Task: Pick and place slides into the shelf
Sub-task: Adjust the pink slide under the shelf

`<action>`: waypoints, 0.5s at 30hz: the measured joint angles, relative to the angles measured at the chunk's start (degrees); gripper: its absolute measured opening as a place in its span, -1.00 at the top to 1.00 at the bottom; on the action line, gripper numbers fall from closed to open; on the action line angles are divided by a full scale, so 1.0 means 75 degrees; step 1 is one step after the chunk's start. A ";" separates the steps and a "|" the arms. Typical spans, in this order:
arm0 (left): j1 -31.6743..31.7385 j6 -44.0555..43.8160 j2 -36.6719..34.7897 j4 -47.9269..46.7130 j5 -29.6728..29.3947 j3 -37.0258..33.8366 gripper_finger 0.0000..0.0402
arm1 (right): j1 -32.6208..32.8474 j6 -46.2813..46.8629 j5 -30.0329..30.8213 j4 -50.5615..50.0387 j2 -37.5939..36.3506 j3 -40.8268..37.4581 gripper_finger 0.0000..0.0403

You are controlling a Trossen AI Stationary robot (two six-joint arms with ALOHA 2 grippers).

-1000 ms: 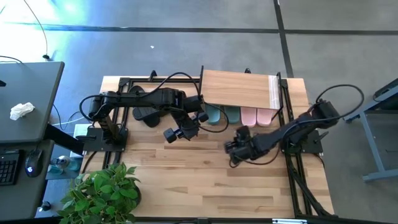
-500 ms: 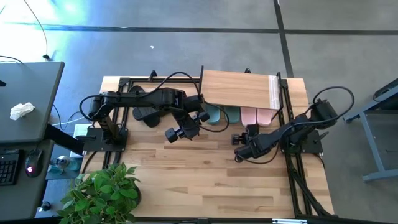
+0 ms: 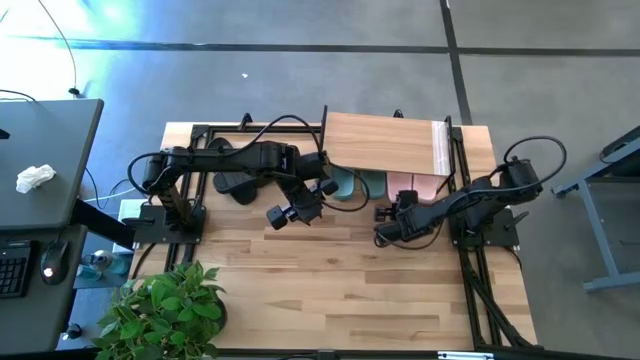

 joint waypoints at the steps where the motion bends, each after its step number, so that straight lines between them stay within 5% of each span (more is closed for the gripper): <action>1: 0.0000 -0.0006 0.0000 0.0000 0.0000 0.0000 0.24 | -0.0033 -0.0027 0.0011 0.0020 0.0000 0.0000 1.00; 15: 0.0000 -0.0019 0.0000 0.0051 0.0003 0.0000 0.24 | -0.0392 -0.0022 0.0018 0.0066 -0.0002 0.0000 1.00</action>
